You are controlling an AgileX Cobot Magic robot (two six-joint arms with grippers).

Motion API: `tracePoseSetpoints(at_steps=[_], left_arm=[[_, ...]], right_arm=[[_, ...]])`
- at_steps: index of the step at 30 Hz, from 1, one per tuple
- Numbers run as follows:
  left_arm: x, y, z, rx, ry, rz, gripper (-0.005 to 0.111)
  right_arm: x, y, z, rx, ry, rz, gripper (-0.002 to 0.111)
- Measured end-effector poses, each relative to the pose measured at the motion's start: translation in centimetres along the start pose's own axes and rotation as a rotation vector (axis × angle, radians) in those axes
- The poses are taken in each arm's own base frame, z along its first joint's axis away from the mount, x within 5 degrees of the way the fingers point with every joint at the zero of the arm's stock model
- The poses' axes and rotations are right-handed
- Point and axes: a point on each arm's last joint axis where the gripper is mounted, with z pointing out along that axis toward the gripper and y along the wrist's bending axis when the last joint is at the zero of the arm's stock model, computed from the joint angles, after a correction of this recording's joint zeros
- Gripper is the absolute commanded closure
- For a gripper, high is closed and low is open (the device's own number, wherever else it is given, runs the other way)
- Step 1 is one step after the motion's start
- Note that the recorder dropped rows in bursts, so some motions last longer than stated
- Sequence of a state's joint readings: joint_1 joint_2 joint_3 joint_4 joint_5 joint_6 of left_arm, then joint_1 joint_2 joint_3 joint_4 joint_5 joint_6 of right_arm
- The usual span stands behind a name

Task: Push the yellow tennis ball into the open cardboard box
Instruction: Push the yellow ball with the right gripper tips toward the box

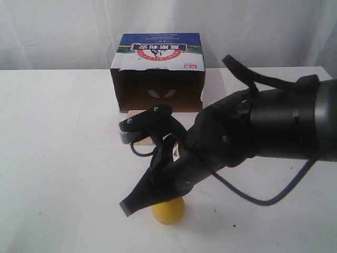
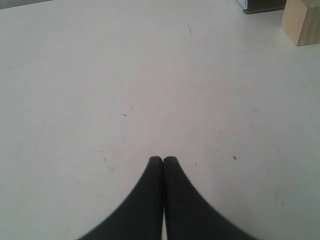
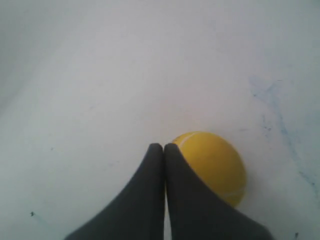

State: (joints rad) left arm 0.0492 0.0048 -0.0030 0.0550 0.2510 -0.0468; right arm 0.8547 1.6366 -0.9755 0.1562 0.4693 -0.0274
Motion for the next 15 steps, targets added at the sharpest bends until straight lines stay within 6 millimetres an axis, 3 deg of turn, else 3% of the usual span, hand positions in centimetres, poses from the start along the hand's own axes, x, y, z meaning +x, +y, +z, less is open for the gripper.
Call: tracePoseSetpoints(at_steps=[5, 15], left_arm=[[0.0, 0.0, 0.0, 0.0, 0.0, 0.0, 0.107], [0.0, 0.0, 0.0, 0.0, 0.0, 0.0, 0.107]], right_arm=[[1.1, 1.3, 1.3, -0.017, 0.05, 0.004, 0.108], [2.1, 1.1, 2.1, 0.006, 0.07, 0.014, 0.108]])
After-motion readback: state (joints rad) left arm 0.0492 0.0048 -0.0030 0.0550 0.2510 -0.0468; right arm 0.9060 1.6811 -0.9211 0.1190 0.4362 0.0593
